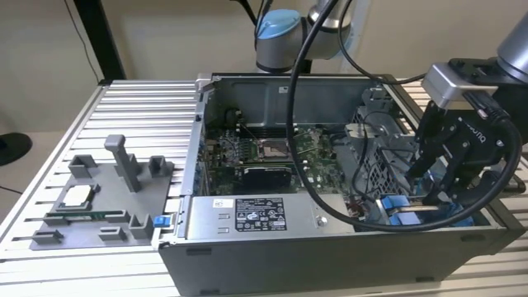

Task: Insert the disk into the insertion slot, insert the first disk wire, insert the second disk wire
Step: 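Insert the disk into the insertion slot, then insert the first disk wire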

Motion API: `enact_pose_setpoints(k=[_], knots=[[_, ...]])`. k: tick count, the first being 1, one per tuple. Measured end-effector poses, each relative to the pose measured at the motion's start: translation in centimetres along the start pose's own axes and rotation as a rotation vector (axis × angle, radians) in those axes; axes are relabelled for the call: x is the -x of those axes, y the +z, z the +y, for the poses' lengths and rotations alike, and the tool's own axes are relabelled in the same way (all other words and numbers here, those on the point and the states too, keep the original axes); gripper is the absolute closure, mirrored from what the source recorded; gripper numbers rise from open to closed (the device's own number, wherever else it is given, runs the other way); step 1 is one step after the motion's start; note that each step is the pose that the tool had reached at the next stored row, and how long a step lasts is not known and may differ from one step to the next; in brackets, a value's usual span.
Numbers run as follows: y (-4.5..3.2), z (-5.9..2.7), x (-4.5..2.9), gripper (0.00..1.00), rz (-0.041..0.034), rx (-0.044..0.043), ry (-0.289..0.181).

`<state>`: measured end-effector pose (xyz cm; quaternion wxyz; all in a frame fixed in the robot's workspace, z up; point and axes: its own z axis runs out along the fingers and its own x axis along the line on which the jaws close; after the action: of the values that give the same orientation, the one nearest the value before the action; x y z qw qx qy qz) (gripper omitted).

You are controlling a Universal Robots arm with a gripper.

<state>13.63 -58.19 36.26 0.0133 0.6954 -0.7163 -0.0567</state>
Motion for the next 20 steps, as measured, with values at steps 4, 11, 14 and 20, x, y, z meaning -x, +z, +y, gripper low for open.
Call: enact_pose_setpoints(k=[4,11,14,20], knots=[[-0.24,0.03,0.01,0.0,-0.0014,0.0001,0.0],[-2.81,0.29,0.17,0.0,-0.0029,0.0002,0.001],[-3.02,0.32,0.24,0.0,-0.0057,-0.0114,0.0],[-3.44,0.53,0.98,0.0,-0.0079,-0.0359,-0.002]])
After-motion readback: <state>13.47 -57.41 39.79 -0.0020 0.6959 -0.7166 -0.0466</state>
